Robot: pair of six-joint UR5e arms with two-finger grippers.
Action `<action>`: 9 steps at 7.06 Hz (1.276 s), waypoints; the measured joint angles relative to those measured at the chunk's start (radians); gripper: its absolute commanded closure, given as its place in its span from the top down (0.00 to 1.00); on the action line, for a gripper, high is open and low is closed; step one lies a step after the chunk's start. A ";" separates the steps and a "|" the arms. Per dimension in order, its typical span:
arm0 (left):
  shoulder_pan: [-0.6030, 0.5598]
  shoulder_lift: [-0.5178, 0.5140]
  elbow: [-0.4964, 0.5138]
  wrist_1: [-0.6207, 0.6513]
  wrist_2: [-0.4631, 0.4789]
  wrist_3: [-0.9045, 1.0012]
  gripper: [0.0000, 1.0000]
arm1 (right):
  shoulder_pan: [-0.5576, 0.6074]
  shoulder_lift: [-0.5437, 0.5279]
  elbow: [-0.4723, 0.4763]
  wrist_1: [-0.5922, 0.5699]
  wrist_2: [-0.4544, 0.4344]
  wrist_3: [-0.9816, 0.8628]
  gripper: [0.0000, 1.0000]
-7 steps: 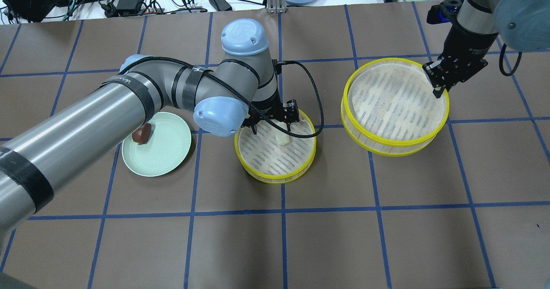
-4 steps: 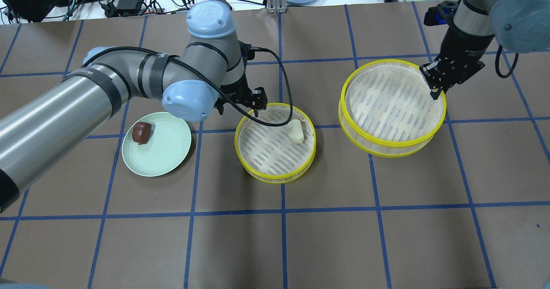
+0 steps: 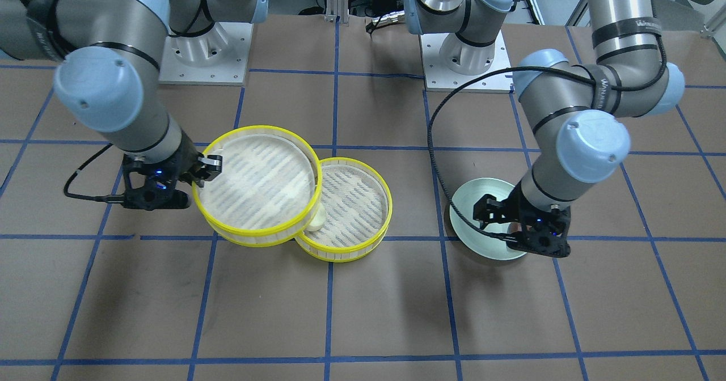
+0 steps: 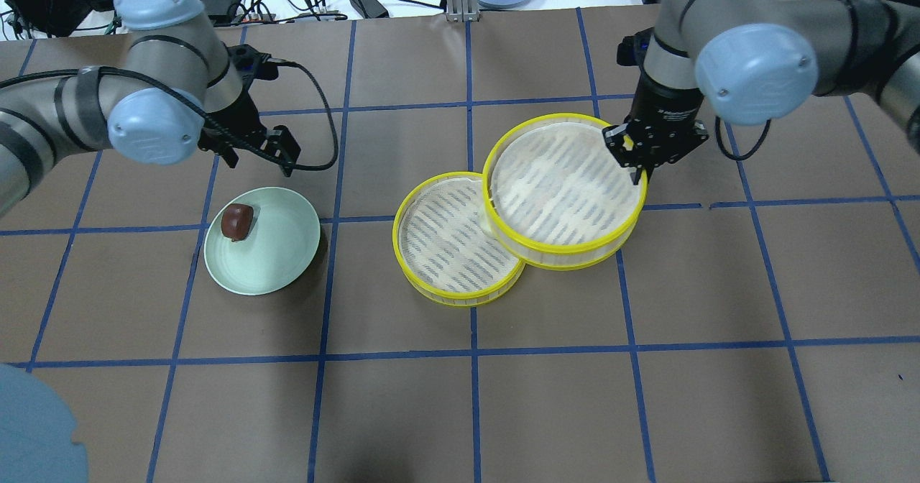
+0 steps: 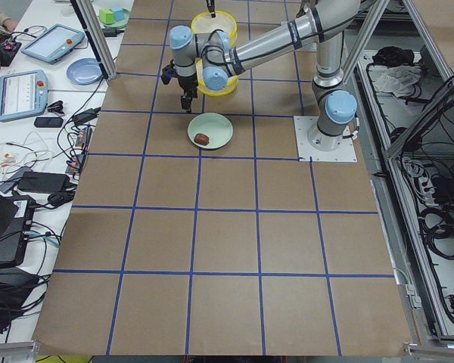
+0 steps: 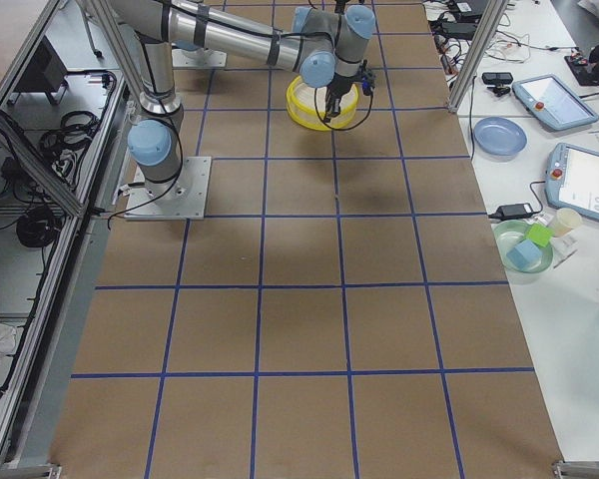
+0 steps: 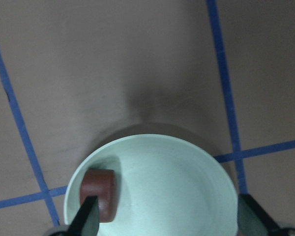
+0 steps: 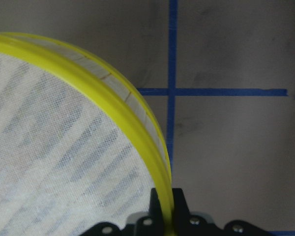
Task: Place buns in different layers of steamer
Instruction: 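Set top tier back onto bottom tier with right gripper while left returns to plate, then grasp the brown bun with left gripper and lift it off the plate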
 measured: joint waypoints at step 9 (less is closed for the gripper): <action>0.093 -0.094 -0.092 0.008 -0.018 0.079 0.63 | 0.225 0.135 0.012 -0.158 -0.009 0.227 0.05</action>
